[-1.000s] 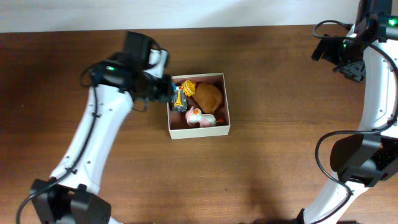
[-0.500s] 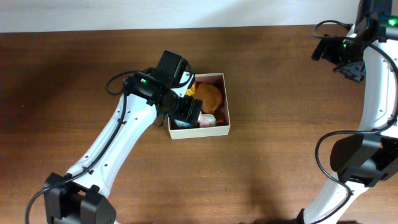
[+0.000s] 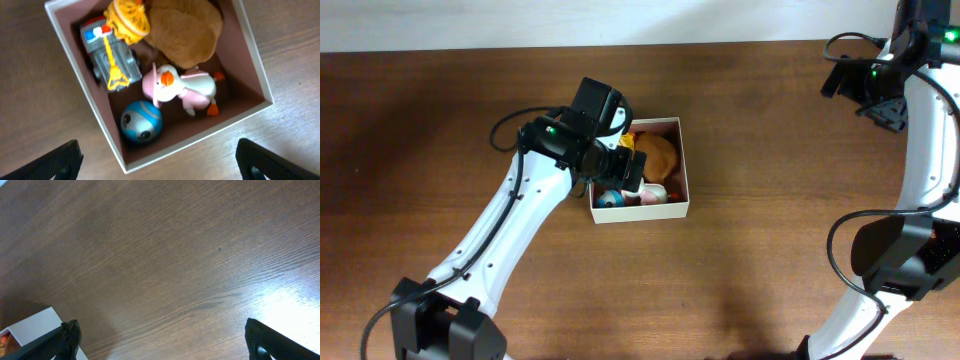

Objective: Pack container

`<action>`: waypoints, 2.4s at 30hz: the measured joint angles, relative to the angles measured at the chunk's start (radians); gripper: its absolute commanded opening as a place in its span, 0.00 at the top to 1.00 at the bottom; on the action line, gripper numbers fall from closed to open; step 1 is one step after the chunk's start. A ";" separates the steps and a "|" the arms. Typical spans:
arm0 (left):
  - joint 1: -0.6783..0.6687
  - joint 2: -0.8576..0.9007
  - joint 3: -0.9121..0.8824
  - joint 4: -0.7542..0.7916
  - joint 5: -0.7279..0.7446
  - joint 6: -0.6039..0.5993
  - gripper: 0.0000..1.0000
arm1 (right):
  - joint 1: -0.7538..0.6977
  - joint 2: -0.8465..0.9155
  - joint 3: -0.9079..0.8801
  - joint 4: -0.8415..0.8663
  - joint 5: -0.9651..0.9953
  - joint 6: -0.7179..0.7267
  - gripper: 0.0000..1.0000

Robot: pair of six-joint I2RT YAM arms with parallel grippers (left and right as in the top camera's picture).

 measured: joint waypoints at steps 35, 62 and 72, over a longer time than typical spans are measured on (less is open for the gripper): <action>0.082 -0.957 -0.249 -0.131 -0.423 -0.094 0.01 | 0.000 0.000 0.000 0.000 0.000 0.000 0.01; 0.531 -1.524 -1.421 1.072 0.052 -0.082 0.00 | 0.000 0.000 0.000 0.000 0.003 0.000 0.01; 0.515 -1.675 -1.514 0.943 0.082 -0.081 0.00 | 0.000 0.000 0.000 0.000 0.003 0.000 0.01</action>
